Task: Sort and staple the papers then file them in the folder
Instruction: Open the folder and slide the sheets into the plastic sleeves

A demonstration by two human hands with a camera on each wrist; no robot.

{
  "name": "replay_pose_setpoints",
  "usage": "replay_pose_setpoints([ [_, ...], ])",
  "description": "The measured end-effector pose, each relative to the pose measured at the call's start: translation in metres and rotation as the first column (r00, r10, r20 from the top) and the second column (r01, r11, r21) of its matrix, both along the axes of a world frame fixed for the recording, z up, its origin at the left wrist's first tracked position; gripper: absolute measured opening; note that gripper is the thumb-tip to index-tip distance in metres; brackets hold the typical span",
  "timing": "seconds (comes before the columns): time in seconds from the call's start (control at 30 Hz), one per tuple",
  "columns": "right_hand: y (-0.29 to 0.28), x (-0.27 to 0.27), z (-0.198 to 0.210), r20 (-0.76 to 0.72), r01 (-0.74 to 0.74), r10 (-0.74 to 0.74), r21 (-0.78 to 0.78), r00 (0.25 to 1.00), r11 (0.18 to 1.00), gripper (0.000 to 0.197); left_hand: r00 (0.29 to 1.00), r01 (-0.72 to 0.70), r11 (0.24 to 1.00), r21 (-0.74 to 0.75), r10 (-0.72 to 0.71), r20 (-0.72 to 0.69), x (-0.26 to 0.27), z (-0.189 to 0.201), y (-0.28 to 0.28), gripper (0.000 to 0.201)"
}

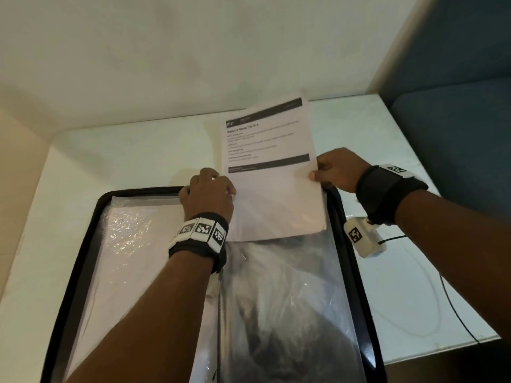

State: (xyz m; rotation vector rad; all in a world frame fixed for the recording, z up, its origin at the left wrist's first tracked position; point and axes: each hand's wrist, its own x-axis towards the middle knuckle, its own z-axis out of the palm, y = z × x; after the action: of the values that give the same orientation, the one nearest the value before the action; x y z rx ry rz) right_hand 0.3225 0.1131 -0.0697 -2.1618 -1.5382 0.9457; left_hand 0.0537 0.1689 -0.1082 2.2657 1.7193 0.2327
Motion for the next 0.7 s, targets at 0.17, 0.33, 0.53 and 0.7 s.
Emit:
replay_pose_setpoints([
  [0.17,-0.001,-0.001,-0.001,-0.164,0.205,-0.199,0.019,0.966,0.979,0.021,0.973,0.228,0.973,-0.040,-0.227,0.035,0.039,0.007,-0.025,0.011],
  [0.33,-0.003,-0.007,0.002,-0.283,0.257,-0.242,0.017,0.928,0.966,0.012,0.932,0.345,0.938,-0.020,-0.340,0.125,0.077,0.013,-0.036,0.016],
  [0.53,-0.009,-0.006,-0.005,-0.285,0.251,-0.256,-0.052,0.924,0.966,0.015,0.942,0.302,0.947,-0.110,-0.280,0.183,0.095,0.012,-0.037,0.013],
  [0.7,-0.010,-0.005,-0.002,-0.363,0.272,-0.284,-0.086,0.888,0.958,0.017,0.959,0.172,0.982,-0.078,-0.149,0.241,0.101,0.015,-0.038,0.013],
])
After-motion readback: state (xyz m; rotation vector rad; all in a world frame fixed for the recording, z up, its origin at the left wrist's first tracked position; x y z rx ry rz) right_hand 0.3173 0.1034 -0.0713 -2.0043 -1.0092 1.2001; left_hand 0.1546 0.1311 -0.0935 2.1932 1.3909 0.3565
